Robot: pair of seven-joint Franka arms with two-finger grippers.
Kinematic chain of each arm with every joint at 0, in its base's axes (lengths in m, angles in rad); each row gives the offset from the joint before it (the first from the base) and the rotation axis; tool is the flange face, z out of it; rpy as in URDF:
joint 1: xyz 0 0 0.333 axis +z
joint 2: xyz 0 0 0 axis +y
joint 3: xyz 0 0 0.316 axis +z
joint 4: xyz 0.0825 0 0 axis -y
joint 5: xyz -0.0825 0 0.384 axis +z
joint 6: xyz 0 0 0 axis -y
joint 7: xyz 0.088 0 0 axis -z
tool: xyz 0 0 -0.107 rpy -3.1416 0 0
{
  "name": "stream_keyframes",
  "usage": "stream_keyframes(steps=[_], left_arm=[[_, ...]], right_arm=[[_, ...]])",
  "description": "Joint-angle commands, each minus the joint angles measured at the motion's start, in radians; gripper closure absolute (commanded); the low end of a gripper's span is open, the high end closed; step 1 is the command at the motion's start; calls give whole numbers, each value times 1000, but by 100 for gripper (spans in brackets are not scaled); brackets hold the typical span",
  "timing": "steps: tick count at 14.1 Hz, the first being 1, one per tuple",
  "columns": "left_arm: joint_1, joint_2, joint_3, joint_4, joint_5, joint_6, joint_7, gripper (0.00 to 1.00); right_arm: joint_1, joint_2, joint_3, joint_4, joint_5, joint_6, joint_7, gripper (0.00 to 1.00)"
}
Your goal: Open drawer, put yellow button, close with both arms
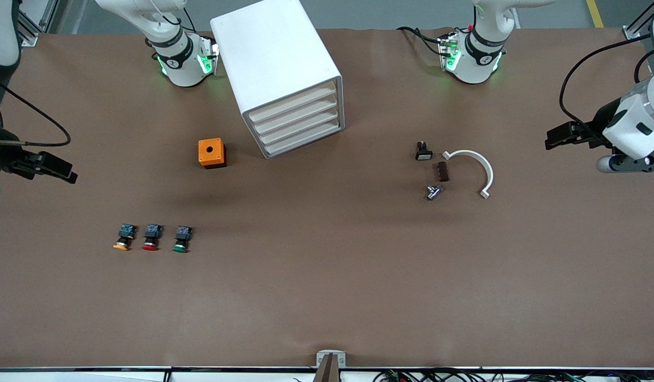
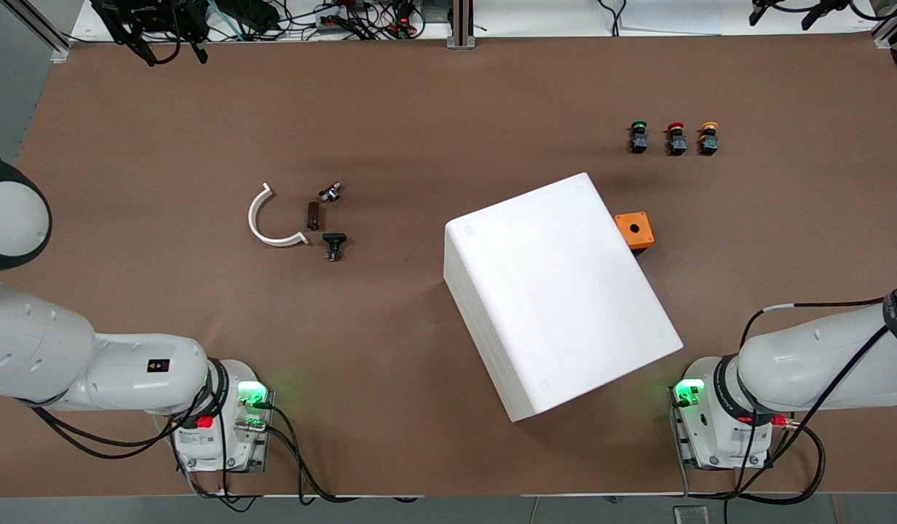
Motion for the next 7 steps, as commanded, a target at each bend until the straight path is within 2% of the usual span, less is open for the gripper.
stream_keyframes(steps=[1,4,7], left_arm=[[-34,51,-4,28,3,-20,0,0],[-85,130,-4,96,-18,-75,-56,0],[-149,192,-7,142,-64,-83,-320,0]], right_arm=[[-32,31,11,-30,16,43,-38,0],[-42,61,9,-109,50,152,-61,0],[-47,94,9,-179,50,252,-81,0]])
